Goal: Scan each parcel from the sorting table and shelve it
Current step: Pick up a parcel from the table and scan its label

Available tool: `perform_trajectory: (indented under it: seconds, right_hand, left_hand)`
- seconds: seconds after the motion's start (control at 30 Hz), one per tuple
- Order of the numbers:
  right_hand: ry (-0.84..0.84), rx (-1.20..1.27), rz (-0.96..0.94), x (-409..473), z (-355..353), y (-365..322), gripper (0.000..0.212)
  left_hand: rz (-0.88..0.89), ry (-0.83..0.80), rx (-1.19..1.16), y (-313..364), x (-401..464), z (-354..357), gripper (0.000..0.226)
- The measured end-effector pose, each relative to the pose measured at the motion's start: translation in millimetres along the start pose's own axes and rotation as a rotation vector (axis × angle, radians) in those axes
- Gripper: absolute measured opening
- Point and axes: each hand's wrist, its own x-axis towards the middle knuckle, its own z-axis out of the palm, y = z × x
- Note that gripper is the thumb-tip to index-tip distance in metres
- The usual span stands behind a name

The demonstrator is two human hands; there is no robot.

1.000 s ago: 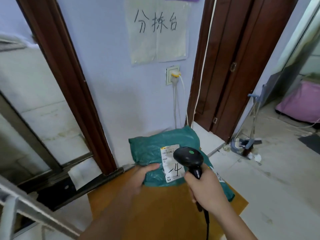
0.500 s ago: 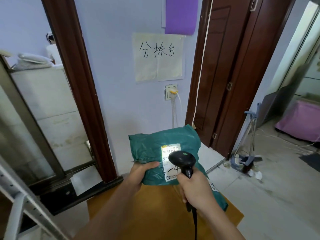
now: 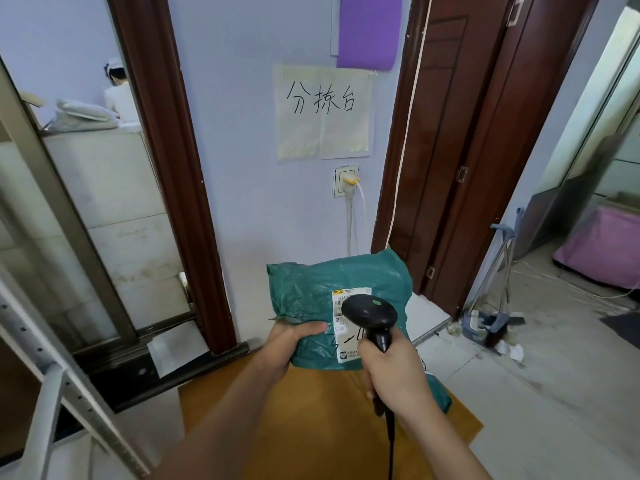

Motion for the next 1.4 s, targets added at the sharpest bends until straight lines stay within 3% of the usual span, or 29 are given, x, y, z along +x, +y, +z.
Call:
perform_trajectory:
  seconds: [0.47, 0.77, 0.97, 1.13, 1.4]
  right_hand:
    - [-0.036, -0.010, 0.039, -28, -1, 12, 0.008]
    - [-0.019, -0.003, -0.007, -56, -30, 27, 0.015]
    - [-0.164, -0.058, -0.130, -86, -75, 40, 0.013]
    - [-0.290, -0.055, -0.124, -116, -104, 56, 0.012]
    - [-0.527, -0.068, -0.189, -175, -89, 57, 0.015]
  left_hand:
    - [-0.023, -0.005, 0.025, -14, -29, -5, 0.067]
    - [0.005, 0.107, 0.019, -20, -69, 22, 0.063]
    - [0.068, 0.202, 0.000, -40, -100, 59, 0.070]
    - [0.102, 0.287, -0.031, -62, -144, 85, 0.070]
    - [0.072, 0.532, -0.087, -84, -257, 72, 0.064]
